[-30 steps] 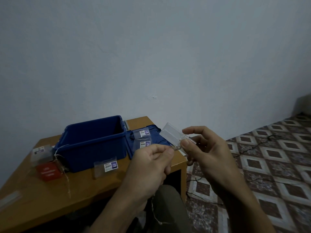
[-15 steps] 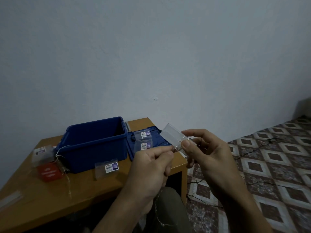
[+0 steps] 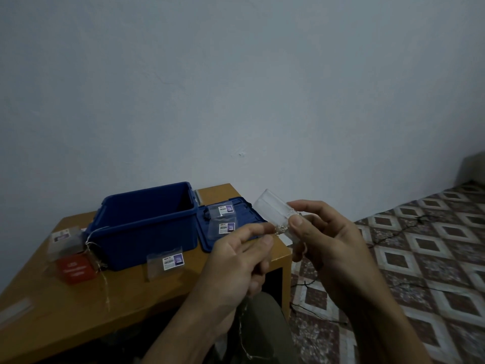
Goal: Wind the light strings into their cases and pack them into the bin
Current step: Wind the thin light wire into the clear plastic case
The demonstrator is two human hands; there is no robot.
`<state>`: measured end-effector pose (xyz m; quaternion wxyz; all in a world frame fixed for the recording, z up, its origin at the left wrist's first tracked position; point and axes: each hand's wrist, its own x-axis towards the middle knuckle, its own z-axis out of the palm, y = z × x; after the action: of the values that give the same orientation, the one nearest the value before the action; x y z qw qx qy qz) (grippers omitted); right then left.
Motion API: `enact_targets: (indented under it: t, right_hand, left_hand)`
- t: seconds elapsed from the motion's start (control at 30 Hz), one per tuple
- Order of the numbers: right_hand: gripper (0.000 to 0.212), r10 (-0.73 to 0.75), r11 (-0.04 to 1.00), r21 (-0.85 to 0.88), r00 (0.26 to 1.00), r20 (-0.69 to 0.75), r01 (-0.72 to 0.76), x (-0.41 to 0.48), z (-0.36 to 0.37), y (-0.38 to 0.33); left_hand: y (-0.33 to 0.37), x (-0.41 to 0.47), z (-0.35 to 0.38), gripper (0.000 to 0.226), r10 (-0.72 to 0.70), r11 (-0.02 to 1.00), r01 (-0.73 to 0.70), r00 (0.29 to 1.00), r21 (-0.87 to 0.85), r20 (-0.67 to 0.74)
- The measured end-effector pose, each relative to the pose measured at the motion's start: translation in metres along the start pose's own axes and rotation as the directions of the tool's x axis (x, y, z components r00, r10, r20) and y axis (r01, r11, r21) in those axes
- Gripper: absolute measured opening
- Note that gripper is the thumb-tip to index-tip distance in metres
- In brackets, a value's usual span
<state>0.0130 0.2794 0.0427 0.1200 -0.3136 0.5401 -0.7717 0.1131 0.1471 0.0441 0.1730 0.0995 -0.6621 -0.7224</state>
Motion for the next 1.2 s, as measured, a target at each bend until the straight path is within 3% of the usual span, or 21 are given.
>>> enact_targets:
  t: [0.47, 0.67, 0.77, 0.83, 0.93, 1.07, 1.2]
  right_hand:
    - [0.032, 0.113, 0.985, 0.123, 0.992, 0.046, -0.118, 0.0, 0.002, -0.001]
    - [0.022, 0.141, 0.97, 0.165, 0.968, 0.208, -0.177, -0.002, -0.006, -0.005]
    - [0.026, 0.104, 0.969, 0.176, 0.93, 0.352, -0.175, -0.003, -0.016, -0.008]
    - [0.036, 0.087, 0.978, 0.131, 0.891, 0.445, -0.161, -0.005, -0.024, -0.01]
    - [0.018, 0.08, 0.991, 0.054, 0.86, 0.503, -0.124, -0.008, -0.028, -0.011]
    - [0.014, 0.139, 0.982, -0.183, 0.86, 0.491, -0.054, -0.01, -0.027, -0.014]
    - [0.011, 0.183, 0.916, -0.401, 0.902, 0.39, -0.012, -0.011, -0.029, -0.023]
  left_hand:
    - [-0.011, 0.006, -0.008, 0.034, -0.051, 0.979, 0.037, 0.996, 0.198, 0.066]
    - [-0.009, 0.011, -0.015, 0.04, -0.012, 0.93, -0.061, 0.98, 0.363, 0.198]
    - [0.0, 0.012, -0.021, 0.037, -0.104, 0.925, -0.008, 0.957, 0.381, 0.272]
    - [0.007, 0.016, -0.026, 0.032, -0.17, 0.942, 0.052, 0.926, 0.332, 0.338]
    - [0.023, 0.023, -0.026, 0.035, -0.221, 0.945, 0.096, 0.891, 0.312, 0.396]
    - [0.044, 0.03, -0.018, 0.04, -0.266, 0.882, 0.075, 0.894, 0.465, 0.362]
    - [0.052, 0.031, -0.009, 0.039, -0.208, 0.798, 0.033, 0.952, 0.602, 0.224]
